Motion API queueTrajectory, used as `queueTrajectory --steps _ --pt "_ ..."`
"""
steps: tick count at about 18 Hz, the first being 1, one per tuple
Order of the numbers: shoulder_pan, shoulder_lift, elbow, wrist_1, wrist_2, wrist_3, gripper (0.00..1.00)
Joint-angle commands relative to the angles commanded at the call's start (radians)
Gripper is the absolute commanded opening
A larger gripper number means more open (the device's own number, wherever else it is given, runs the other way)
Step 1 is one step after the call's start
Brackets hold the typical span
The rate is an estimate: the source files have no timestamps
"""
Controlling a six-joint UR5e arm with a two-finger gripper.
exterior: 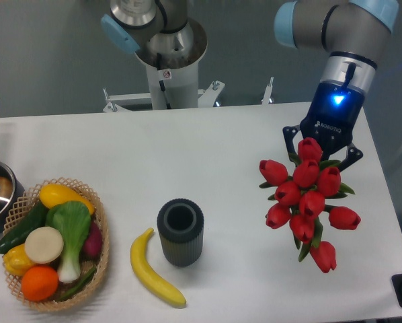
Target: Insert the flowers into the vase
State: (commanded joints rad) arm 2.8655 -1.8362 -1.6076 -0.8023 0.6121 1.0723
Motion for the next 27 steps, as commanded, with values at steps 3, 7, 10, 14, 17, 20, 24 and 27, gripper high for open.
queueTrajectory --steps 3,7,10,14,17,20,24,27 --pt "0.003 -0.002 0.0 0.0 -0.061 0.002 0.24" --pt "-0.014 -0.003 -0.001 0.002 -0.204 0.008 0.24" --pt "-0.049 -0.008 -0.021 0.005 -0.279 0.047 0.24" --pt "-0.087 -0.011 -0.043 0.006 -0.431 0.081 0.24" --pt "-0.152 -0.014 -0.08 0.006 -0.485 0.139 0.24" --pt "-0.202 -0.048 -0.107 0.006 -0.518 0.228 0.24" --pt "-0.207 -0.048 -0.121 0.006 -0.542 0.229 0.24" --pt "-0.213 -0.048 -0.15 0.006 -0.543 0.23 0.24"
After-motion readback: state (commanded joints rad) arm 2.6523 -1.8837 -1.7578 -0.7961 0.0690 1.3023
